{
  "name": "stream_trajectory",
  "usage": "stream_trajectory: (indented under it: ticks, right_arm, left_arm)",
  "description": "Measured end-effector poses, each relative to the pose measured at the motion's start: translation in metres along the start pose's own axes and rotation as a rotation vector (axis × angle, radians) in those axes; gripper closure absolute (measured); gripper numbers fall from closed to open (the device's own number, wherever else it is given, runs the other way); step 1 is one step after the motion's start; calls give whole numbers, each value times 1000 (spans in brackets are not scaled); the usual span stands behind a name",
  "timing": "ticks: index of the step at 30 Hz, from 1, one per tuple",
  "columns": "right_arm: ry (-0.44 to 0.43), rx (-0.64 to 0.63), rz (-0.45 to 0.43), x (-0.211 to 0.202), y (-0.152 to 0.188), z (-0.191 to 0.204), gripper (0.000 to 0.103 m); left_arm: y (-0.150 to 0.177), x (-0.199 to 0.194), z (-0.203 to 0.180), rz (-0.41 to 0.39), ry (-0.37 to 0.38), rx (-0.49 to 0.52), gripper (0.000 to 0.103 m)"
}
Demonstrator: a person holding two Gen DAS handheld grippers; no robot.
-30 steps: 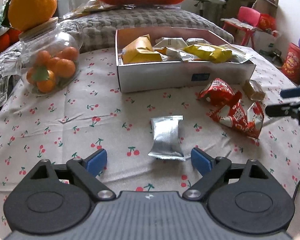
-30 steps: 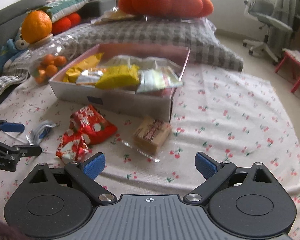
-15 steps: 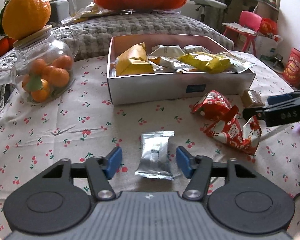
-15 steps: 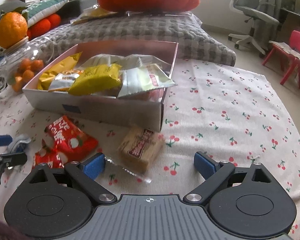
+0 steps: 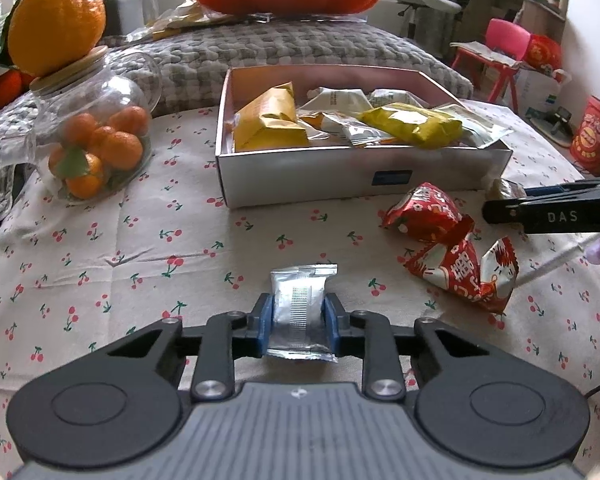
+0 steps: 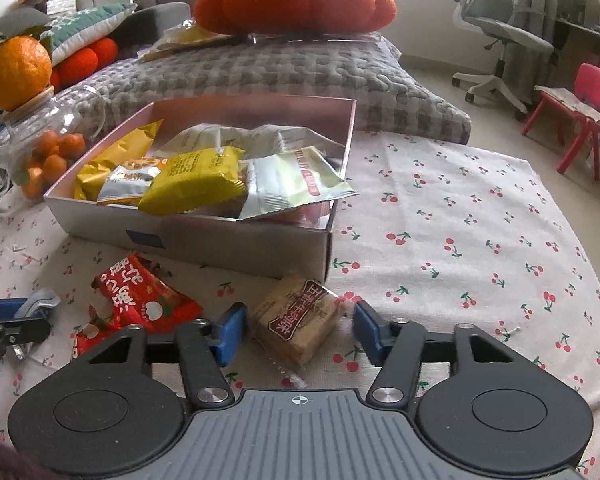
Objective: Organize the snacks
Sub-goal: 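Grasp the silver foil packet with the left gripper while the right grasps the brown square cake, then carry both held snacks into the pink box and open both grippers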
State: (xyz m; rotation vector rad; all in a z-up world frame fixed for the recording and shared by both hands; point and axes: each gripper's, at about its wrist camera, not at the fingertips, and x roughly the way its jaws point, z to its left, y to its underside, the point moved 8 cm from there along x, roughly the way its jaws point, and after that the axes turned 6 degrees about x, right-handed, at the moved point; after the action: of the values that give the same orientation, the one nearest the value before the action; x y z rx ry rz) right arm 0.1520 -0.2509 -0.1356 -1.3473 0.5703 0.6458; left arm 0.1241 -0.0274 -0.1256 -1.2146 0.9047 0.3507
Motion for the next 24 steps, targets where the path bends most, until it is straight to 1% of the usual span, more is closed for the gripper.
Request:
stream_trajectory:
  ticks: [10, 24]
  right_arm:
    - [-10, 6, 23, -10, -2, -4, 50]
    - [-28, 36, 62, -36, -8, -4, 50]
  left_arm:
    - [-1, -3, 11, 25, -4, -86, 80]
    - [-12, -17, 19, 18, -15, -147, 81]
